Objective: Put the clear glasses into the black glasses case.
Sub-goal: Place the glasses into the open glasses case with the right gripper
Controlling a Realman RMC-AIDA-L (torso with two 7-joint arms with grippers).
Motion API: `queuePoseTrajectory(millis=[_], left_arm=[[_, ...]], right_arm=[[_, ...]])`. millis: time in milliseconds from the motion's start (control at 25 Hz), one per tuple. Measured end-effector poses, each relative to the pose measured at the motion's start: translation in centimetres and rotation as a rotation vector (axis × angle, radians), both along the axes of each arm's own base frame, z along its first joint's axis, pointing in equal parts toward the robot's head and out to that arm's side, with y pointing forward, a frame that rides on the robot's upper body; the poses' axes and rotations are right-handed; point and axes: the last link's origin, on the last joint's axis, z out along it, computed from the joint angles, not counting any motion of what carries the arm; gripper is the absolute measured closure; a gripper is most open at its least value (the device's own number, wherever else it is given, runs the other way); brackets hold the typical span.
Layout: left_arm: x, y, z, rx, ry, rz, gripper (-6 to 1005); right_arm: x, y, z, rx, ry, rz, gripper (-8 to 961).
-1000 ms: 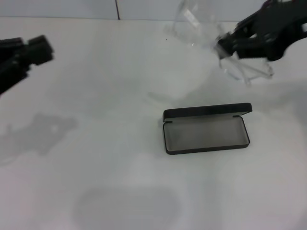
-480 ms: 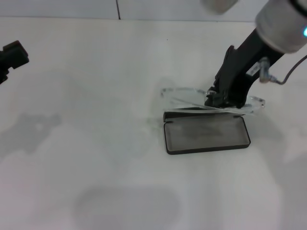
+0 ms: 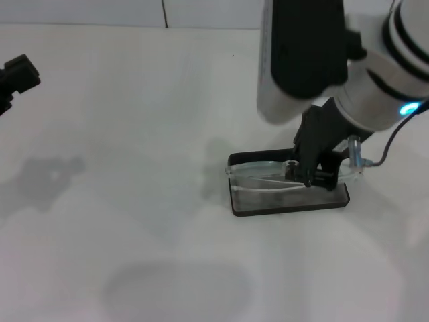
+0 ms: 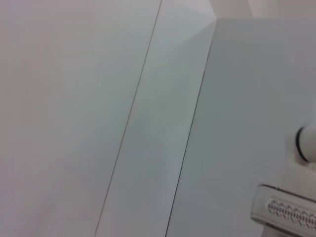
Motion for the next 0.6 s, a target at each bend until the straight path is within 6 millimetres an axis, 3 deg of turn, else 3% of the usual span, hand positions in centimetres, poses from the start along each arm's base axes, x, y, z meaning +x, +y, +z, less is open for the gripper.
queuePoseTrajectory(millis=[320,600], left_arm=[[0.3,0.5,-0.4,-0.018,-0.026,0.001,912],[0.5,0.8,-0.5,-0.024,-0.031,-0.005,912]], right_arm=[[2.7,-1.3,-2.2,0.098,-0.087,0.133,839],[3.8,-1.9,-3.5,0.122,-0.111,0.195,840]])
